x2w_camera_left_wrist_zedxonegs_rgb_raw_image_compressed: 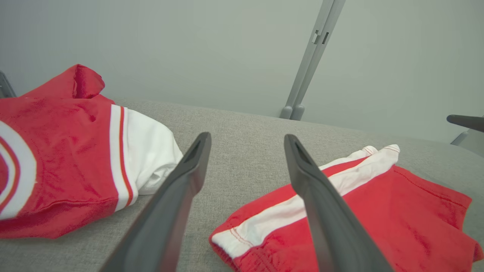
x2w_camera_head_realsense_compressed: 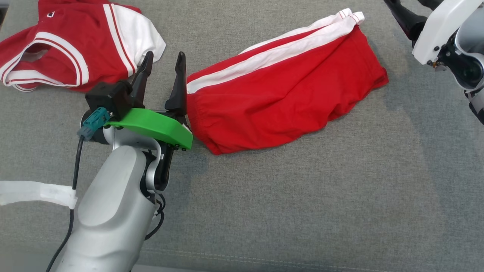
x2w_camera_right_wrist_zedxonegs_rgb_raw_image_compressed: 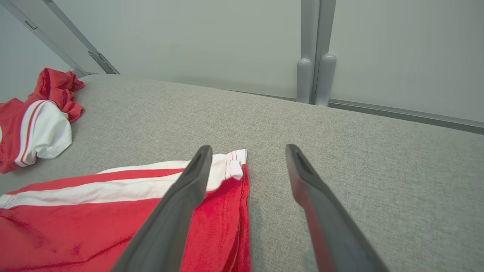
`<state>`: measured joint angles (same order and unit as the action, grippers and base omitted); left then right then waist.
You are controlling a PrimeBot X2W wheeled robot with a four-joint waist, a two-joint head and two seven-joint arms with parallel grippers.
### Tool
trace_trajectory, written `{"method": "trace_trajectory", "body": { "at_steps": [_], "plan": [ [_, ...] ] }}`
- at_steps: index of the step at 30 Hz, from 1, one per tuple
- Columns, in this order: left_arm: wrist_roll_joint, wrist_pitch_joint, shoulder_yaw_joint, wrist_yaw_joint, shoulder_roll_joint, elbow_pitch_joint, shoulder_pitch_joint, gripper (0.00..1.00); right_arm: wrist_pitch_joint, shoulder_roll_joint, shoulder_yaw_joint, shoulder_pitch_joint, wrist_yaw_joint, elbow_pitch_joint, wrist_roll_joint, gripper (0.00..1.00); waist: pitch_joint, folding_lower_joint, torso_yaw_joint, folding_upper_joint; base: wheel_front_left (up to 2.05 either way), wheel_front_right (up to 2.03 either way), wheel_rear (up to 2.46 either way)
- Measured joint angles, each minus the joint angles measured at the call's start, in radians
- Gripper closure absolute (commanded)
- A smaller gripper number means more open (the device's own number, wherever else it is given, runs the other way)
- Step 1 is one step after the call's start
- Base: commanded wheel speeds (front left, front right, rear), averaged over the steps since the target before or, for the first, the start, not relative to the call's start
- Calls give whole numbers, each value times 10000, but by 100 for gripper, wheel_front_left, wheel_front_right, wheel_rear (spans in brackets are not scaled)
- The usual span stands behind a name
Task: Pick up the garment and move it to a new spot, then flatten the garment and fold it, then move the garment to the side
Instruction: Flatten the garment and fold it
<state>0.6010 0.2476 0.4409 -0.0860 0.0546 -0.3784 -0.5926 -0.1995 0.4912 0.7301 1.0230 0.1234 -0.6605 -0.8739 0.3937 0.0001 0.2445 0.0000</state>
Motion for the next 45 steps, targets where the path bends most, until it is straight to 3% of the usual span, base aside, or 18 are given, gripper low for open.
{"method": "trace_trajectory", "body": {
  "at_steps": [12, 25, 26, 27, 28, 31, 32, 45],
  "plan": [
    [-324, 40, 84, -61, -100, 1273, 635, 0, 506, -25, 353, -1114, 0, -410, -454, 0, 39, 0, 162, 0, 0, 0, 0],
    [-424, 40, -222, -109, -151, 2034, 1135, 0, 489, -188, 765, -1316, 0, -915, -830, 2, 304, -1, 644, 0, 0, 0, 0],
    [-426, 40, -244, -109, -151, 2071, 1182, 0, 487, -203, 813, -1315, 0, -899, -884, 17, 312, -1, 659, 0, 0, 0, 0],
    [-428, 40, -249, -109, -151, 2109, 1232, 0, 481, -203, 848, -1313, 0, -890, -915, 51, 316, -1, 669, 0, 0, 0, 0],
    [-430, 42, -261, -109, -153, 2146, 1264, 0, 477, -199, 886, -1310, 0, -882, -953, 62, 318, -1, 676, 0, 0, 0, 0],
    [-500, 42, -336, -111, -159, 2272, 1303, 0, 385, -194, 1014, -1309, 0, -863, -1035, 76, 312, -1, 675, 0, 0, 0, 0],
    [-522, 42, -370, -111, -161, 2290, 1332, 0, 372, -194, 1057, -1309, 0, -851, -1049, 99, 306, -1, 669, 0, 0, 0, 0],
    [-723, 42, -587, -127, -167, 2583, 1752, 0, 826, -462, 1494, -1453, 0, -297, -1586, 100, 32, -1, 188, 0, 0, 0, 0]
  ]
}}
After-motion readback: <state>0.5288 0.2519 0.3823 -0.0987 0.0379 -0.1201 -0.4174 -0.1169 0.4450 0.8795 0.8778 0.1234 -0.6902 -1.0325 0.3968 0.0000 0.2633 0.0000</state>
